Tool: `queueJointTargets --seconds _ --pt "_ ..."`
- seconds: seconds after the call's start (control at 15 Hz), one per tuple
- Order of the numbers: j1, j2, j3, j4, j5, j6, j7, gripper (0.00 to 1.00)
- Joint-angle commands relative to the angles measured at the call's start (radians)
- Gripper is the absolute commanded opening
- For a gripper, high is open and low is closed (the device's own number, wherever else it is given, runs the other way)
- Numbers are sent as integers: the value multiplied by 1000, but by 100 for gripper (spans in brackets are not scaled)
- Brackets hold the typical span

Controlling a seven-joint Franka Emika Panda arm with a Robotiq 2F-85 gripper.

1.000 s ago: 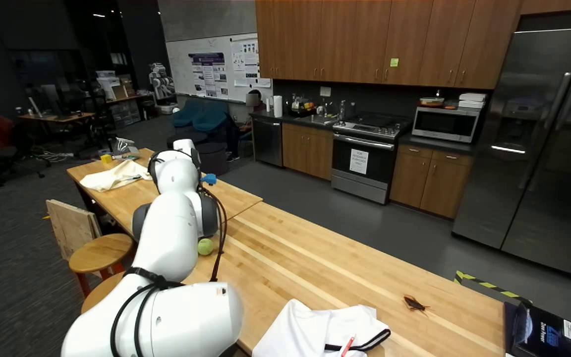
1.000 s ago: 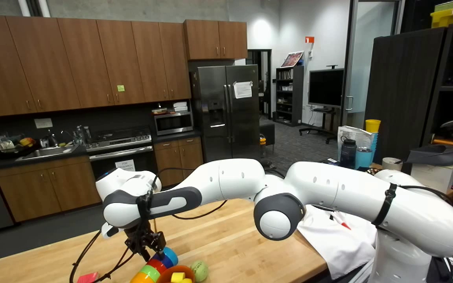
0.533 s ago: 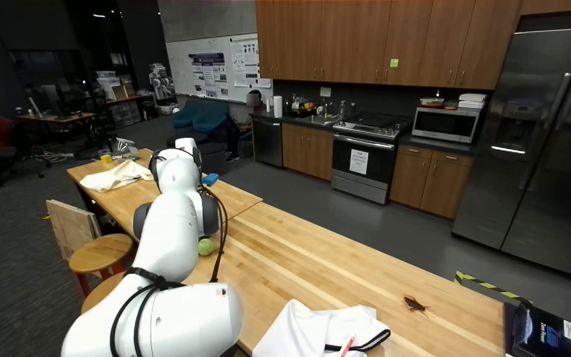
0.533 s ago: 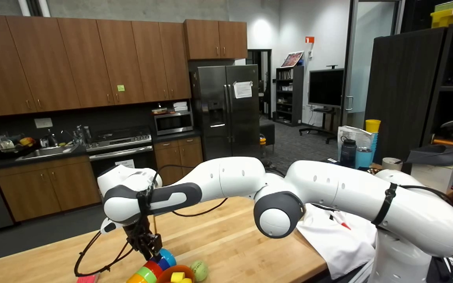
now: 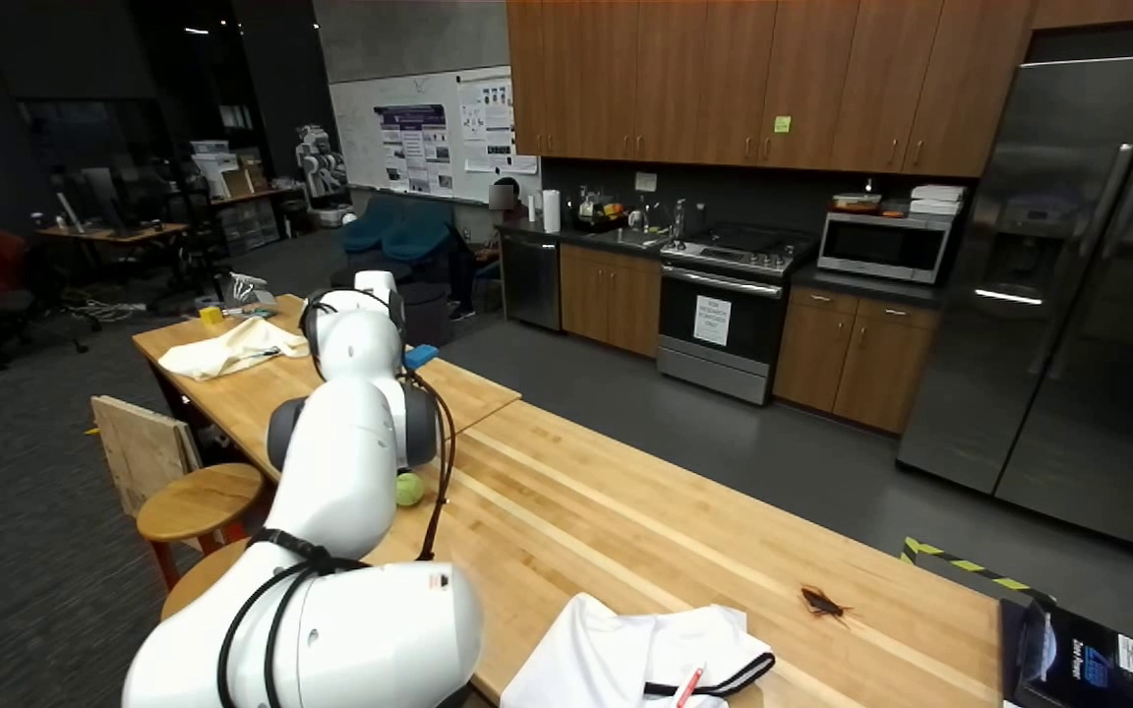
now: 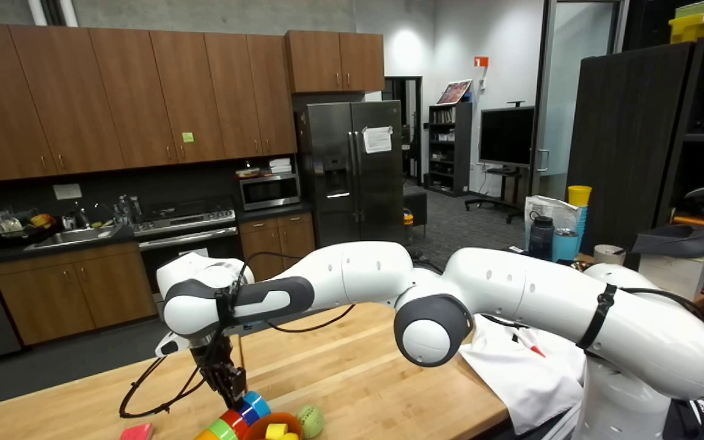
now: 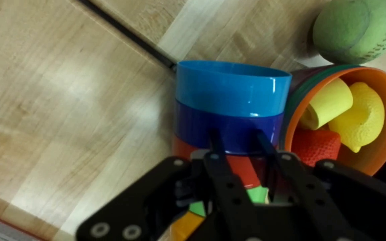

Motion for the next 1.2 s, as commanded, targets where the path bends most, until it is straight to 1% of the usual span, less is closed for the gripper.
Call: queueJointTargets --seconds 0.0,0.13,0.47,0.6,0.73,0.8,0.87,0.93,1.0,1.07,1.13 --pt "-11 35 20 -27 27 61 81 4" --pt "-16 42 23 -22 32 94 129 0" --pt "-31 53 20 -4 33 149 249 0" --pt "-29 90 22 36 32 142 289 0" --pt "-33 120 30 33 38 149 317 0" --pt "-35 132 34 29 38 146 319 26" --pt "-35 146 33 30 35 143 328 26" --pt "-37 154 29 25 29 146 332 31" --pt "-43 122 29 -21 30 173 334 36" --pt "-42 118 28 -21 26 169 331 42" --pt "-34 103 31 -22 23 147 320 22"
